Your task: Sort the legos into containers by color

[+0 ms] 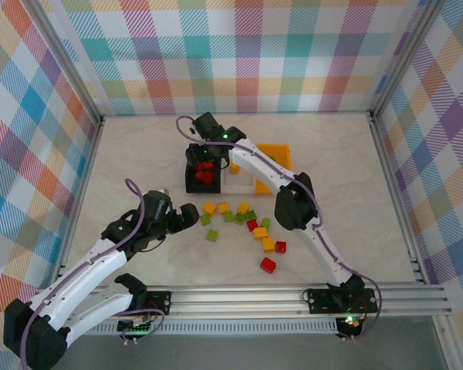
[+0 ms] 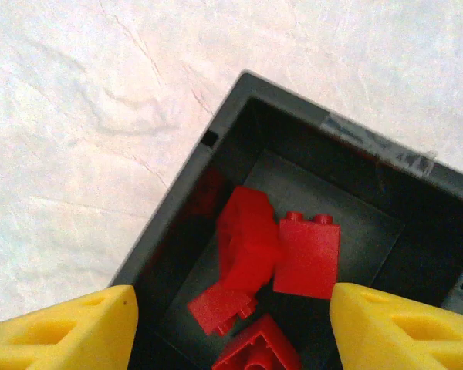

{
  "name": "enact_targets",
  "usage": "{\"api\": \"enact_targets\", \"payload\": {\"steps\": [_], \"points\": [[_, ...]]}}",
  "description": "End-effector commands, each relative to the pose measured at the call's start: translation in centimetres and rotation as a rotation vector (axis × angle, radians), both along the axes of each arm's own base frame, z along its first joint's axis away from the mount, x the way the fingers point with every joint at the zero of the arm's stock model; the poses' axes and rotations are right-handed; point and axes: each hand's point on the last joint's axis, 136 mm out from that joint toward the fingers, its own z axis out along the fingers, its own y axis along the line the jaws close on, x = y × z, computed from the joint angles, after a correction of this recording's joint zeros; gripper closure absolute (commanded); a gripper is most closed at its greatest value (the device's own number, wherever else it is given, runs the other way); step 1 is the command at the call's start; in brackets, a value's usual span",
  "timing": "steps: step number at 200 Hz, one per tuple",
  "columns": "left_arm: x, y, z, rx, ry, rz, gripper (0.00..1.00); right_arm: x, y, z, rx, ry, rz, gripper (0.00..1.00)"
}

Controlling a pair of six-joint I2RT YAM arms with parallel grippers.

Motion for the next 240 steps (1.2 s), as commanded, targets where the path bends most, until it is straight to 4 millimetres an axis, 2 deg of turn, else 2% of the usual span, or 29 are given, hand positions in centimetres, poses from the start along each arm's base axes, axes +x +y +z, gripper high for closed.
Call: {"api": "enact_targets", "payload": {"steps": [1,32,54,66,72,112,134,165,208,240], "points": [[0.2,-0.8,-0.4,-0.014,0.001,-0.046,0.03,-0.6,-0.7,3.0,0.021,-0.007,-0.008,0.30],[0.5,-2.6,-1.1,0.000,0.033,-0.126,0.07,-1.8,-1.9,5.6,0.073,-0.041,-0.032,0.29],[0.4,-4.4,-2.4,0.043,0.069,-0.199,0.08,-3.8,-3.9,6.1,0.113,-0.054,-0.051,0.27],[0.3,-5.4,-3.2,0.073,0.084,-0.236,0.10,-5.3,-5.3,5.2,0.107,-0.032,-0.061,0.26],[0.2,-5.9,-3.6,0.087,0.092,-0.257,0.10,-6.0,-6.0,5.7,0.117,-0.033,-0.069,0.26],[0.0,-8.8,-6.3,0.202,0.142,-0.367,0.16,-11.1,-10.5,4.0,0.145,0.002,-0.099,0.24],[0.0,-9.3,-7.9,0.287,0.171,-0.402,0.20,-13.2,-12.8,3.6,0.147,0.005,-0.121,0.24],[0.2,-9.1,-9.8,0.419,0.215,-0.414,0.33,-15.0,-15.3,3.8,0.145,-0.017,-0.147,0.23],[0.1,-8.8,-11.5,0.524,0.230,-0.428,0.47,-16.2,-17.3,4.2,0.149,-0.042,-0.172,0.22],[0.2,-9.2,-11.5,0.540,0.215,-0.431,0.59,-16.4,-18.2,4.2,0.153,-0.051,-0.193,0.22]]}}
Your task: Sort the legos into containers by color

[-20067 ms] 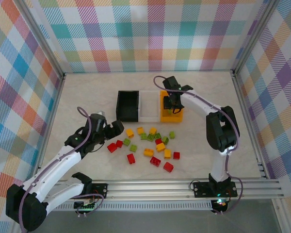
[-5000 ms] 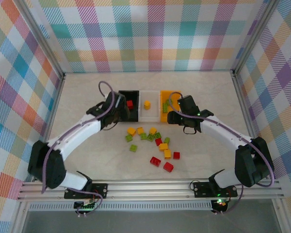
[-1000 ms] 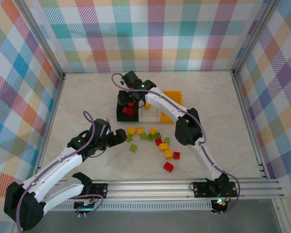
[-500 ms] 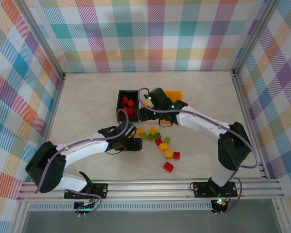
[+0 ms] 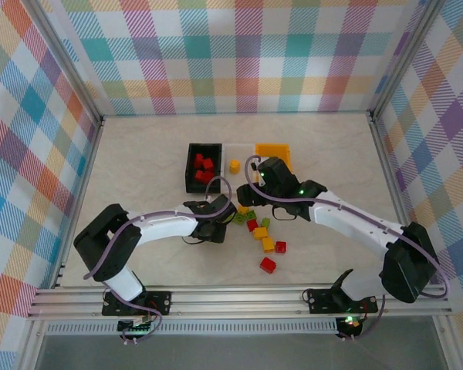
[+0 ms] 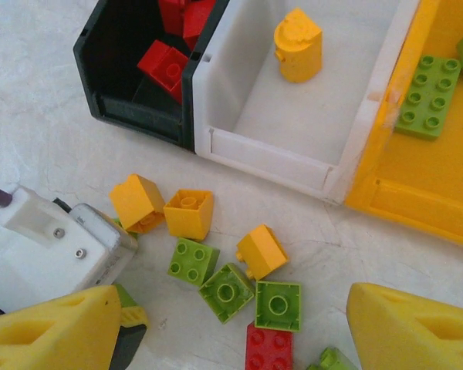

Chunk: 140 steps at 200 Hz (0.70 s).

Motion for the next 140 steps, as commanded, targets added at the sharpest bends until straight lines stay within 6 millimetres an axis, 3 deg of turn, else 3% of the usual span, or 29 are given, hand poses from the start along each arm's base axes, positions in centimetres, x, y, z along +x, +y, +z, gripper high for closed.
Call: {"api": "enact_targets", "payload": {"steps": [1,31,63,97,140], "points": [[-0.1,-0.1,-0.1,0.043,-0.012,-0.016,0.60,0.3,-0.7,0.6,0.028,-0.026,-0.039,0.22],[-0.2,-1.6,1.5,-0.020,-0.022,-0.033,0.67,0.4,-2.1,0.2,0.019,-0.026,-0.085,0.22],[1.7,-5.7,5.6,-0.160,-0.062,-0.055,0.68,0.3,-5.0,-0.8,0.017,-0.019,-0.178,0.23],[6.9,-10.7,10.1,-0.259,-0.138,-0.073,0.68,-0.6,-8.0,-2.1,0.025,-0.004,-0.259,0.22],[14.7,-15.6,12.2,-0.287,-0.180,-0.056,0.70,-2.2,-10.4,-3.1,0.026,0.006,-0.306,0.21]]}}
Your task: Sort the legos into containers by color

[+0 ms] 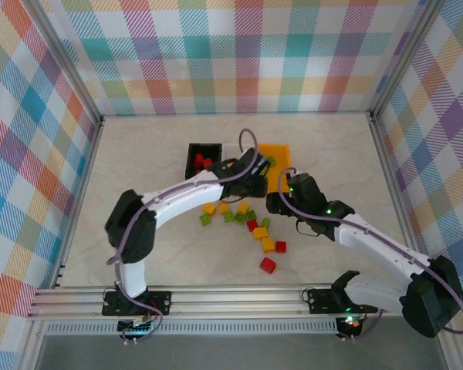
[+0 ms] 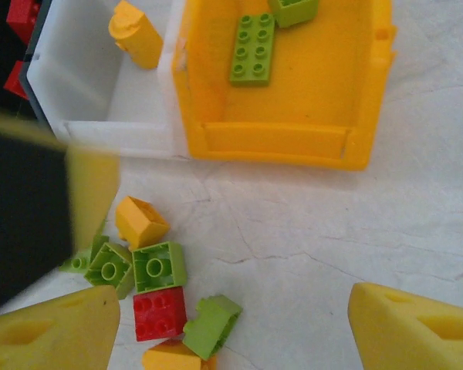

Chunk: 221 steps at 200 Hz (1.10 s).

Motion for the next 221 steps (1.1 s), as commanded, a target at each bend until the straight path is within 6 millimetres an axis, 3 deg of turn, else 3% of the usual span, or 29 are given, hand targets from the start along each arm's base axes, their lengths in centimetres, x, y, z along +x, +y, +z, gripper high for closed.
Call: {"api": "enact_targets", "payload": {"steps": [1,35,72,83,98,113,142,172,195,221], "points": [[3.1,-0.9,-0.7,0.050,0.018,-0.005,0.70,-0.5,-1.1,-0.1,0.017,-0.001,-0.044,0.21],[7.1,-3.0,-0.7,0.122,-0.015,0.005,0.71,-1.3,-1.8,-0.5,0.021,0.008,-0.050,0.21],[9.1,-3.8,-2.8,0.167,0.012,0.029,0.69,-1.7,-2.1,-0.1,0.032,-0.003,-0.047,0.21],[9.4,-4.2,-3.0,0.161,0.018,0.028,0.64,-1.7,-2.2,0.0,0.033,-0.005,-0.046,0.21],[9.5,-4.5,-2.9,0.155,0.019,0.030,0.46,-1.7,-2.2,0.1,0.035,-0.007,-0.045,0.20],[9.5,-4.8,-2.5,0.140,0.016,0.028,0.38,-1.7,-2.1,0.1,0.035,-0.005,-0.038,0.20],[9.1,-5.2,-0.4,0.113,-0.009,0.021,0.29,-1.6,-1.9,0.1,0.043,-0.001,-0.034,0.20],[8.5,-5.3,3.4,0.054,-0.041,0.019,0.24,-1.7,-1.3,-0.4,0.045,0.017,-0.008,0.20],[7.5,-5.1,6.7,0.017,-0.071,0.013,0.20,-2.0,-0.2,-1.4,0.044,0.061,0.055,0.21],[6.0,-4.1,8.3,-0.011,-0.092,0.013,0.15,-2.7,1.3,-3.3,0.041,0.138,0.131,0.23]]}}
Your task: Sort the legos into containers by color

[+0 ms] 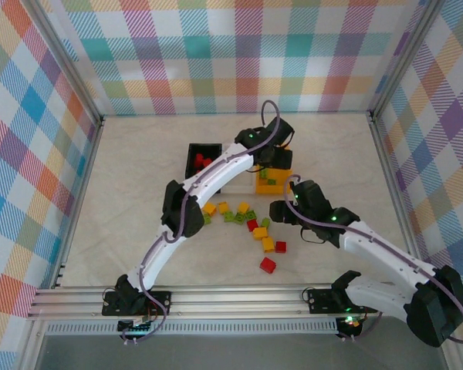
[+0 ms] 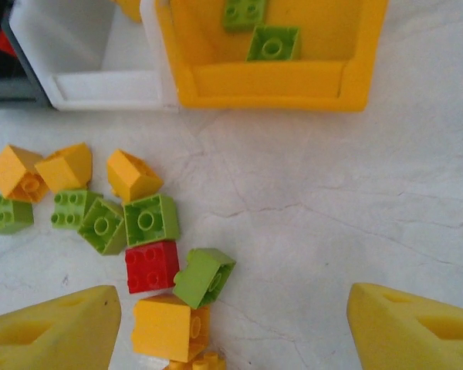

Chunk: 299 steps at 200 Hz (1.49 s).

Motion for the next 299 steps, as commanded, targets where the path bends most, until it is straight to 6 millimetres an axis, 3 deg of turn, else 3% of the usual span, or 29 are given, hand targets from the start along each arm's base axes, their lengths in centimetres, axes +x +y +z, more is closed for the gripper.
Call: {"api": "enact_targets", "payload": {"steps": [1,27,45,90,142,170,194,235,257,277,299], "points": [[-2.2,0.7,6.7,-0.100,-0.079,-0.007,0.14,-0.6,1.7,-1.2,0.019,0.054,0.093,0.23],[-4.4,3.9,7.3,-0.157,-0.130,0.032,0.06,-1.8,3.3,-3.1,-0.024,0.113,0.165,0.23],[-6.4,6.7,6.4,-0.148,-0.133,0.056,0.00,-2.5,4.3,-4.2,-0.052,0.149,0.204,0.23],[-11.9,14.0,1.7,-0.098,-0.080,0.138,0.00,-3.3,6.1,-6.3,-0.102,0.204,0.244,0.24],[-15.7,20.1,-1.1,-0.082,-0.064,0.236,0.00,-3.1,7.4,-8.0,-0.157,0.228,0.244,0.29],[-16.4,21.6,-1.8,-0.070,-0.056,0.263,0.00,-3.0,7.2,-8.7,-0.188,0.245,0.233,0.33],[-16.7,22.2,-2.2,-0.079,-0.056,0.282,0.00,-3.1,7.4,-9.1,-0.197,0.256,0.240,0.45],[-16.8,22.8,-2.0,-0.109,-0.061,0.298,0.00,-3.3,7.5,-8.2,-0.172,0.234,0.255,0.60],[-16.9,23.0,-2.0,-0.124,-0.063,0.301,0.00,-3.4,7.4,-6.7,-0.147,0.202,0.262,0.63],[-17.0,23.2,-2.2,-0.126,-0.058,0.300,0.00,-3.3,7.6,-4.1,-0.112,0.150,0.280,0.64],[-17.2,23.0,-2.3,-0.138,-0.061,0.274,0.00,-1.5,8.2,-0.9,-0.088,0.088,0.291,0.64]]}}
